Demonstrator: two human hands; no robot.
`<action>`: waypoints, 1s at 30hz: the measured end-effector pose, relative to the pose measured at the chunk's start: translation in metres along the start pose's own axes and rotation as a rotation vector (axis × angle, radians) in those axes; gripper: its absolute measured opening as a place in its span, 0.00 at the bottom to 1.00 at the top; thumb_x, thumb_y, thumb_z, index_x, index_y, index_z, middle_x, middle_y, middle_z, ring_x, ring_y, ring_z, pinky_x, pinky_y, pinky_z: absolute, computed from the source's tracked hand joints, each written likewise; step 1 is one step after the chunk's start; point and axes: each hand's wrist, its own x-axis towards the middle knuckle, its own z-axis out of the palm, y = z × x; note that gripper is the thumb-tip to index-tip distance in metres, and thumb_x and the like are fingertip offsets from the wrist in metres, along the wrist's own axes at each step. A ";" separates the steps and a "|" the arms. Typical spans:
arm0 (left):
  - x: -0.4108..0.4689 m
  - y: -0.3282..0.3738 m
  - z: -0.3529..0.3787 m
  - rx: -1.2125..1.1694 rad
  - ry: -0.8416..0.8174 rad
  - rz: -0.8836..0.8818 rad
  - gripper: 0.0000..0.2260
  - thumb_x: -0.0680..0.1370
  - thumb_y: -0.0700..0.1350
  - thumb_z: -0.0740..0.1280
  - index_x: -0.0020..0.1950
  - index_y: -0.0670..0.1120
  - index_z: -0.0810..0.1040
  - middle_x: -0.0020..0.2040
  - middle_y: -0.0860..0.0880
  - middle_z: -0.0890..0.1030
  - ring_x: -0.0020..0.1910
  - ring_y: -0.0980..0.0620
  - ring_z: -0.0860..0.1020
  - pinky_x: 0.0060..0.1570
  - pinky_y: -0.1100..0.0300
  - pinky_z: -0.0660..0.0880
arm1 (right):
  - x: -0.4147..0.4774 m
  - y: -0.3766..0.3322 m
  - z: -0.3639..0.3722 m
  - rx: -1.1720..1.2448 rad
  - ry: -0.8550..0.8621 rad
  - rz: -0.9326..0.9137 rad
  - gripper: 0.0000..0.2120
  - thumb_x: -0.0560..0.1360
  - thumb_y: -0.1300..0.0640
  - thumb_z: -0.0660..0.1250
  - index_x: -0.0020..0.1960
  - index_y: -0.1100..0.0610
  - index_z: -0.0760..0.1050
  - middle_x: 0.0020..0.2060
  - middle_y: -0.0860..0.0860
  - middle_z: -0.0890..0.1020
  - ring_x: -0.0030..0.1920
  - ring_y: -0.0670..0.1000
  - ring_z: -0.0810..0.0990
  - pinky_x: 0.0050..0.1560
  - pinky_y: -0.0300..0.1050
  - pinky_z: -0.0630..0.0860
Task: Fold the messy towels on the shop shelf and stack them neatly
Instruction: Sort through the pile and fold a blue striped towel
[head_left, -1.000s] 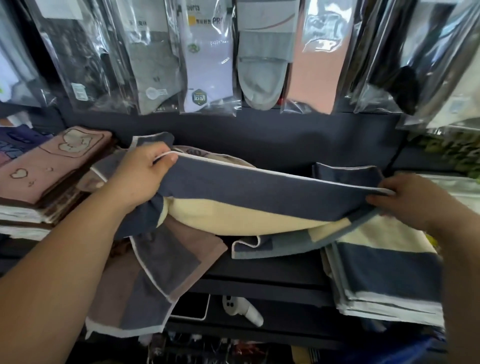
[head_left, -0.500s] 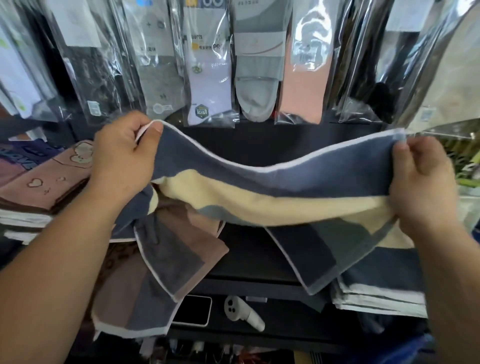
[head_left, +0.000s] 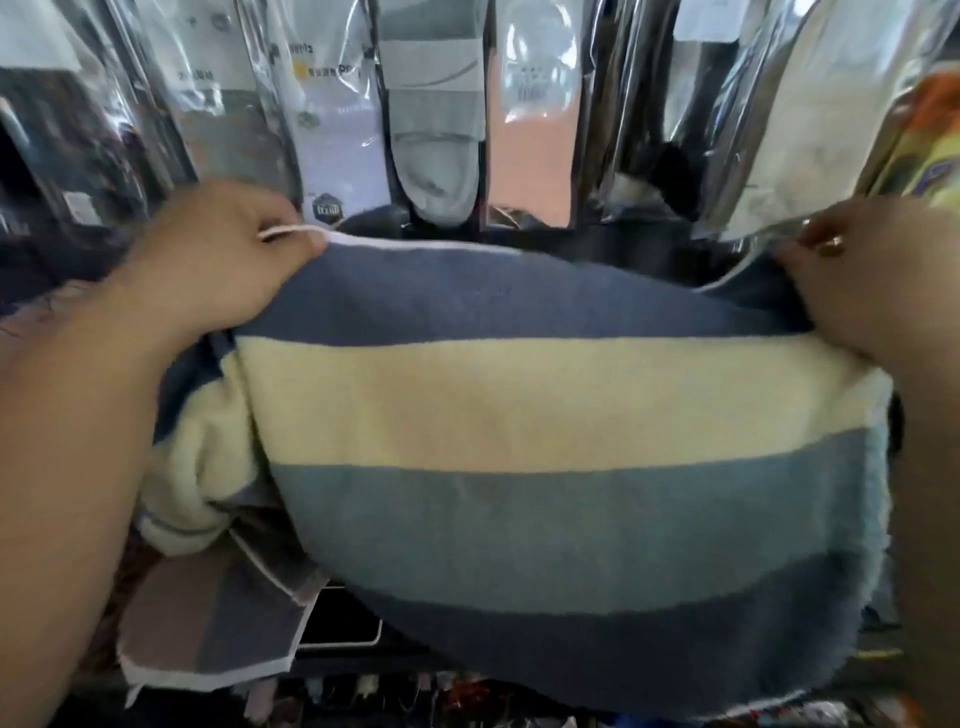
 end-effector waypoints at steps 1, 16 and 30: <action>0.001 -0.005 0.019 0.060 -0.050 0.021 0.13 0.79 0.51 0.69 0.38 0.46 0.78 0.39 0.43 0.80 0.42 0.40 0.77 0.36 0.53 0.66 | 0.001 0.000 0.011 -0.053 -0.055 0.021 0.17 0.78 0.46 0.64 0.49 0.59 0.80 0.48 0.67 0.81 0.48 0.68 0.79 0.51 0.58 0.76; 0.022 -0.017 0.097 0.114 -0.168 -0.006 0.09 0.80 0.51 0.67 0.42 0.49 0.78 0.41 0.49 0.76 0.44 0.45 0.74 0.45 0.53 0.68 | 0.040 0.040 0.094 0.148 -0.468 0.238 0.13 0.82 0.53 0.64 0.54 0.63 0.79 0.53 0.64 0.81 0.53 0.63 0.79 0.47 0.45 0.65; 0.058 -0.048 0.173 0.418 -0.245 -0.064 0.14 0.84 0.54 0.57 0.51 0.45 0.75 0.44 0.40 0.81 0.42 0.38 0.77 0.38 0.52 0.69 | 0.063 0.050 0.183 0.305 -0.122 0.408 0.16 0.84 0.46 0.55 0.61 0.56 0.71 0.55 0.65 0.81 0.56 0.67 0.79 0.51 0.55 0.72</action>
